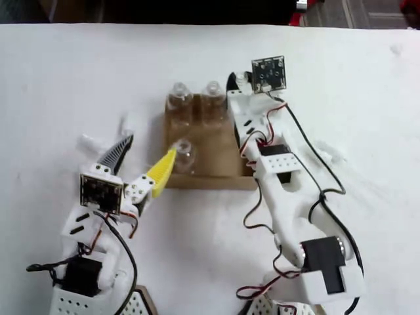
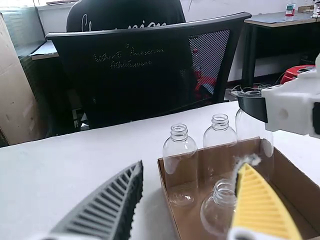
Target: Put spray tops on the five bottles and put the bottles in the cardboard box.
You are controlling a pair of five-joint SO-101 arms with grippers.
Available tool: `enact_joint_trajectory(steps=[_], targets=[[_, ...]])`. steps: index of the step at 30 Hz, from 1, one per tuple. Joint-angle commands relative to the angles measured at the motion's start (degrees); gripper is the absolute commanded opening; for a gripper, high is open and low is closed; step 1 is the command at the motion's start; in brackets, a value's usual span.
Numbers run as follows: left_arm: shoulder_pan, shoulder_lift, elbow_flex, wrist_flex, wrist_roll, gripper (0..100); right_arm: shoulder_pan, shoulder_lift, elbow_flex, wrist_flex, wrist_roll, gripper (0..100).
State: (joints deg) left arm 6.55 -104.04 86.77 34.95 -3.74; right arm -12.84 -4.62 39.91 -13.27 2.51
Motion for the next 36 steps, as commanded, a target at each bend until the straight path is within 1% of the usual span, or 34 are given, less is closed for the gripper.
enact_joint_trajectory(steps=[1,5,24,36], targets=[[0.0,-0.8,-0.6,-1.3,-0.5,28,1.9,2.2,-0.6,-5.4,-0.5,1.8],[0.0,-0.8,-0.6,-1.3,-0.5,28,2.0,4.5,-0.6,-8.5,-0.5,1.8],[0.0,-0.8,-0.6,-1.3,-0.5,28,1.8,5.4,-1.8,-8.2,-0.5,1.9],[0.0,-0.8,-0.5,-1.3,-0.5,28,0.8,9.5,-4.3,-8.4,-0.4,1.9]])
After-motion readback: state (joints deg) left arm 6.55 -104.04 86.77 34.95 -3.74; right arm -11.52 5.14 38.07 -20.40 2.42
